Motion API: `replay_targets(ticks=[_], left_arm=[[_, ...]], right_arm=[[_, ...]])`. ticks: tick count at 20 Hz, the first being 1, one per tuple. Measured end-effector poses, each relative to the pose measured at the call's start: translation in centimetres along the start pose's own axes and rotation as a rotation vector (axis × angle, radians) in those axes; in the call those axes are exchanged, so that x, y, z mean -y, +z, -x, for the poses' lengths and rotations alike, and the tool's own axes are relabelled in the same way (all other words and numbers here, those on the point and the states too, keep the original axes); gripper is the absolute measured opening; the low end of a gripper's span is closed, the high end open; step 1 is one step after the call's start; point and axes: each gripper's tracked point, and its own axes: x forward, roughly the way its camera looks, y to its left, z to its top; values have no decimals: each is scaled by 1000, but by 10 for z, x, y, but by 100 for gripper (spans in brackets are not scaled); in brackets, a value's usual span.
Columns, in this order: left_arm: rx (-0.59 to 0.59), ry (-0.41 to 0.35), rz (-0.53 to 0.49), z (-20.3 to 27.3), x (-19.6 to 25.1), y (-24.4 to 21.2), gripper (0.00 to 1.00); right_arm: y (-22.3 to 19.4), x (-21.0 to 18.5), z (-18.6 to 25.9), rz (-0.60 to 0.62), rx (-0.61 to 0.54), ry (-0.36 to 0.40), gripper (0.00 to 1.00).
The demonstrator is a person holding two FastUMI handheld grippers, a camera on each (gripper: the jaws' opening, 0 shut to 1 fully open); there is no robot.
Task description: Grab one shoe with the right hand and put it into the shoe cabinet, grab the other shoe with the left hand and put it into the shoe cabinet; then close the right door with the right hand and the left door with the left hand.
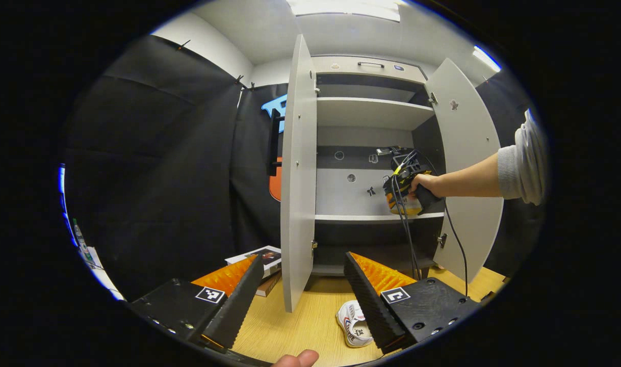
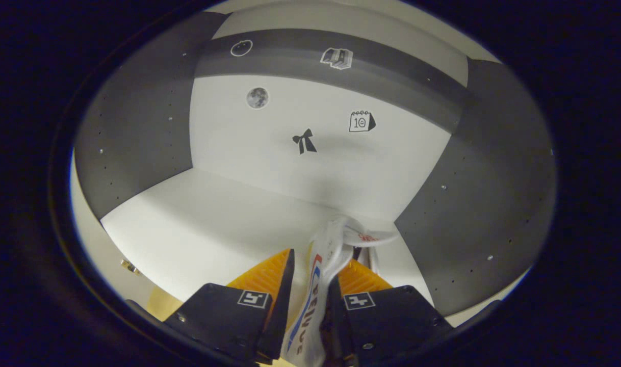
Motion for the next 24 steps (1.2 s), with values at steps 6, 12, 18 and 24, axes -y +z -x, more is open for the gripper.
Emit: replay_targets(ticks=[6,12,18,24], left_arm=[[20,-41,11,0,15,3,95],[38,-74,14,8,29,-1,95],[-11,-119,49,23,48,-18,95],[-27,-150,69,32,66,-31,95]], right_arm=[[17,4,75,15,158,-2,59],[-12,-1,215,-69,459,45,75],[-123,11,319,-108,683,-56,90],[-232,-8,378,-143,703,-35,100]])
